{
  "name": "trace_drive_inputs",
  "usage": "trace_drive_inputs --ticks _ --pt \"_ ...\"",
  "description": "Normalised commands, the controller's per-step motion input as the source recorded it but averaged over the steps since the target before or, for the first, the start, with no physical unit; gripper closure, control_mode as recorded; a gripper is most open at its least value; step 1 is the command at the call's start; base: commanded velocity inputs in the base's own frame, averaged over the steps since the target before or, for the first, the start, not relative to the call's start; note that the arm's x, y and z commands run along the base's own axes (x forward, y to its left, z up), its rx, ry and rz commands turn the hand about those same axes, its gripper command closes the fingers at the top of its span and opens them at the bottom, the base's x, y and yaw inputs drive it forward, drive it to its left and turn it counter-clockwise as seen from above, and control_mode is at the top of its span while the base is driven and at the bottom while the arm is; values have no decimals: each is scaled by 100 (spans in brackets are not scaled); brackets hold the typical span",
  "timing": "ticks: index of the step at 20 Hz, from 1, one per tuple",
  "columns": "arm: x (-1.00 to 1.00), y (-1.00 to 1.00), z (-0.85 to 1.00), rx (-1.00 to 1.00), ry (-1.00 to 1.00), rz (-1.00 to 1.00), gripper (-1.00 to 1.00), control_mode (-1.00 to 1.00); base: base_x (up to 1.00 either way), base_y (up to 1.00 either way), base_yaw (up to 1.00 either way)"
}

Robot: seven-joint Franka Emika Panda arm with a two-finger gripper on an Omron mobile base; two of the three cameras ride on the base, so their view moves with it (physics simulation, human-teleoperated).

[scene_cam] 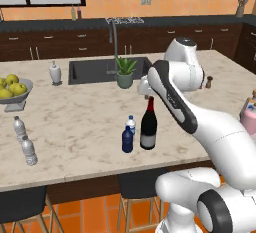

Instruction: Move the plastic bottles in the middle to the plastics group, and the glass bottles in the middle to the glass group.

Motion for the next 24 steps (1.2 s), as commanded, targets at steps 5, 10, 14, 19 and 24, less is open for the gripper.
trace_drive_inputs --ticks 5,10,14,19,24 --pt "36 5 -24 -10 15 0 -100 -100 0 0 0" --pt "31 -6 -17 -13 12 3 -100 -100 0 0 0" --pt "21 -12 -11 -3 1 5 -100 -100 0 0 0" --pt "23 -5 -21 0 0 7 -100 -100 0 0 0" --pt "30 -1 -20 0 0 12 -100 -100 0 0 0"
